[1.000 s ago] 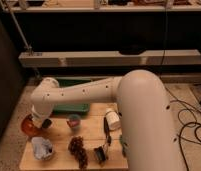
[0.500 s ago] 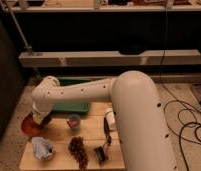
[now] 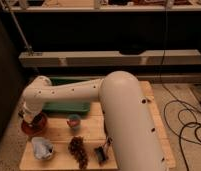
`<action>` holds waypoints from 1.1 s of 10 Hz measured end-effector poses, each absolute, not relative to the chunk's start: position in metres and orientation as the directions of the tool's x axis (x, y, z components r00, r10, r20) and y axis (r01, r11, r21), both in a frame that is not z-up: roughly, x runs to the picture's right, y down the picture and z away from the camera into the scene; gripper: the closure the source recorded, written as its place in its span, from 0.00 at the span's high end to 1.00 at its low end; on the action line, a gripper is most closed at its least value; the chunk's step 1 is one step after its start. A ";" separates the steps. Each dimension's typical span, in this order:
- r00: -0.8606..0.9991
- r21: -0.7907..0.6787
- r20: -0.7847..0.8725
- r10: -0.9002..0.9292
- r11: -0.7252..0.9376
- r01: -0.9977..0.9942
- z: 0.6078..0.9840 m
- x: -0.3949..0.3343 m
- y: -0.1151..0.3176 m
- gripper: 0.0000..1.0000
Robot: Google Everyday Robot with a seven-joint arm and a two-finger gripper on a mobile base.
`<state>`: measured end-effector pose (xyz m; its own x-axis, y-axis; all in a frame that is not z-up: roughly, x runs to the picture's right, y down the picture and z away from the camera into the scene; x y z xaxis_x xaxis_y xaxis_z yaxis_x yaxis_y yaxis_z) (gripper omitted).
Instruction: Wipe red bowl with eraser
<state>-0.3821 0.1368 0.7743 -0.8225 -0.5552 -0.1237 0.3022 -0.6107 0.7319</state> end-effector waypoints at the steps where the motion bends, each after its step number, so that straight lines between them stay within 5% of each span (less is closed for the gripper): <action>1: -0.827 0.738 -0.134 -0.546 -0.612 0.285 0.772 -0.386 0.138 0.00; 11: -0.876 0.783 -0.196 -0.441 -0.608 0.131 0.713 -0.393 0.189 0.00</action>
<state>-0.3933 0.1887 0.7130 -0.8756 -0.4414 -0.1963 0.1312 -0.6083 0.7828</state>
